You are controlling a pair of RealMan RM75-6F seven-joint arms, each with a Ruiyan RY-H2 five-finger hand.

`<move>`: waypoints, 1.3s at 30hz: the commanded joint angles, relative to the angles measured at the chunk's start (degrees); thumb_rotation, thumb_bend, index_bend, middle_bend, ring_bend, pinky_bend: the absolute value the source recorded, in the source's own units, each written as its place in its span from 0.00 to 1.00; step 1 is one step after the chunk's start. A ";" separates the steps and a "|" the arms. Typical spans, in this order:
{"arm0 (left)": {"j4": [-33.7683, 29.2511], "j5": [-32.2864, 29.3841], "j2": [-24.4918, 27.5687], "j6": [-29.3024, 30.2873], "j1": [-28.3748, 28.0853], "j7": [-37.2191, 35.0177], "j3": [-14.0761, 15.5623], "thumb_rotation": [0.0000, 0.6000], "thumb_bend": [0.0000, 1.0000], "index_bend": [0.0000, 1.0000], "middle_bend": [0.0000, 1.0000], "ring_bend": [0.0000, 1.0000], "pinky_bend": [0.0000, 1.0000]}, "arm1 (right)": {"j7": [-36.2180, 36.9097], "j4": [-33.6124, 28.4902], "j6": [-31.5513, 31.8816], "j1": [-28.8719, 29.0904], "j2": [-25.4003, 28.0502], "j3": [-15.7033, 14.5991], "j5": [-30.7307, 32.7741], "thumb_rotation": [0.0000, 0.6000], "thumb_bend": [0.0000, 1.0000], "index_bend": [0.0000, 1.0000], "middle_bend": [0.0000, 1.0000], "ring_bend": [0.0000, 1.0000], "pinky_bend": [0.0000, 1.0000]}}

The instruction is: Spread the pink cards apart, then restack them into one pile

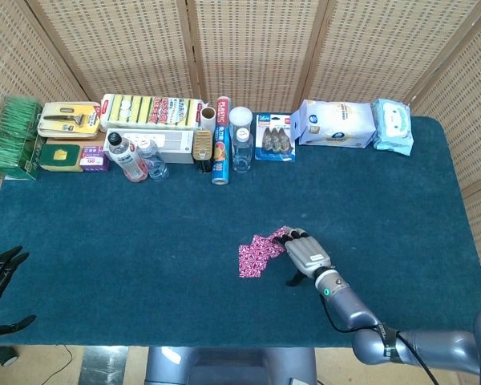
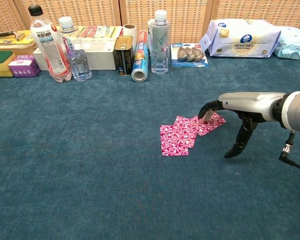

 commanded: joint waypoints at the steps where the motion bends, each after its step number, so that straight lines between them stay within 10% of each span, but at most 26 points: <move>1: -0.15 0.07 -0.07 -0.25 -0.07 0.35 0.06 1.00 0.05 0.00 0.00 0.00 0.02 | 0.39 0.31 -0.07 -0.26 0.40 0.01 -0.13 1.00 0.00 0.17 0.19 0.00 0.00; 39: -0.07 0.12 -0.06 0.03 0.05 0.15 0.08 1.00 0.05 0.00 0.00 0.00 0.02 | -0.21 -0.36 0.00 -1.33 1.06 -0.55 -2.34 1.00 0.00 0.18 0.19 0.00 0.00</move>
